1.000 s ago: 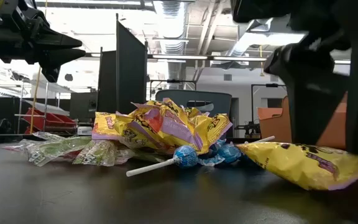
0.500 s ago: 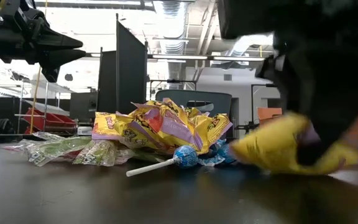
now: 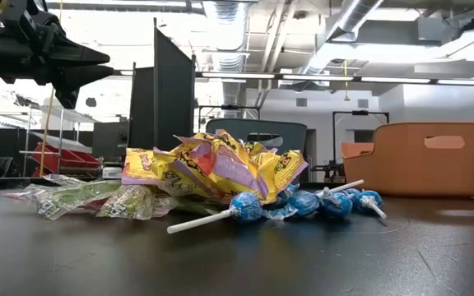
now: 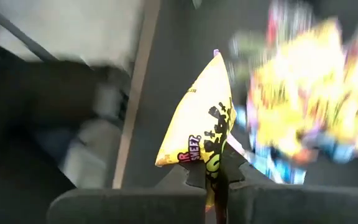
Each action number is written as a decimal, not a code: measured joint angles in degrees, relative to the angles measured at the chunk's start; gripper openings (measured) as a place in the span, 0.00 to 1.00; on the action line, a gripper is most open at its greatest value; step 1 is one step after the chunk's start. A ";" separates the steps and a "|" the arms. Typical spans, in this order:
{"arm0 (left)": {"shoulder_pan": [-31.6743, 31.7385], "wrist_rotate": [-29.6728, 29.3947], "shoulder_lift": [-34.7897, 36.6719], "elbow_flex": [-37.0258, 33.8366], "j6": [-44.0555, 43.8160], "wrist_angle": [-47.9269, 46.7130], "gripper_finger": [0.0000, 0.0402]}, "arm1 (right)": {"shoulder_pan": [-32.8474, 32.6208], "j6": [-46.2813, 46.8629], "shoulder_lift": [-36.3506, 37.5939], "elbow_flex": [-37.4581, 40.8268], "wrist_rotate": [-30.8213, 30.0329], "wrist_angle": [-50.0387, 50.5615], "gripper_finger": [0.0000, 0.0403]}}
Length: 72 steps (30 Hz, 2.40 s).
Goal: Sort candy
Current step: Put the yellow candy into the yellow bin, then put the blue candy into the orange bin
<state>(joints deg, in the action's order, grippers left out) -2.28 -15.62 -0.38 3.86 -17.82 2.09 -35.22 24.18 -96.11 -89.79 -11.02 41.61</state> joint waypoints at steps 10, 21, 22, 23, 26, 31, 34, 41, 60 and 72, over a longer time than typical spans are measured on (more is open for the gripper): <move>0.00 -0.04 0.00 0.00 0.00 -0.07 0.29 | -0.02 -8.00 8.14 0.05 -1.17 -7.52 0.02; 0.00 -0.01 0.00 0.00 0.00 -0.11 0.29 | -5.56 20.18 4.97 0.19 -9.23 26.50 0.01; 0.00 -0.01 0.00 0.00 0.00 -0.11 0.29 | -6.47 23.56 4.96 0.18 -9.20 28.89 0.01; 0.00 0.00 0.00 0.00 0.02 -0.09 0.29 | -7.42 26.81 4.97 0.18 -9.11 30.85 0.01; 0.00 0.00 0.00 0.00 0.01 -0.09 0.29 | -10.11 35.80 4.98 0.16 -8.06 34.96 0.01; 0.00 0.00 0.00 0.00 -0.24 -0.09 0.29 | -14.74 50.41 4.00 0.08 -1.68 41.60 0.01; 0.00 0.00 0.00 0.00 -0.28 -0.09 0.29 | -17.30 58.05 2.08 0.08 1.48 46.25 0.02; 0.00 0.00 0.02 0.00 -0.57 -0.04 0.29 | -19.86 67.29 -2.89 0.43 4.61 48.44 0.21; 0.00 0.02 0.02 0.00 -1.07 -0.02 0.29 | -10.96 42.97 -6.03 0.44 -4.45 45.83 0.71; 0.00 0.02 0.00 0.00 -1.07 -0.04 0.29 | 7.26 3.32 -6.37 0.45 -10.25 34.02 0.70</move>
<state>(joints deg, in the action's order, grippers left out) -2.28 -15.59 -0.38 3.86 -18.90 2.04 -27.96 27.50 -102.48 -89.34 -21.26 75.63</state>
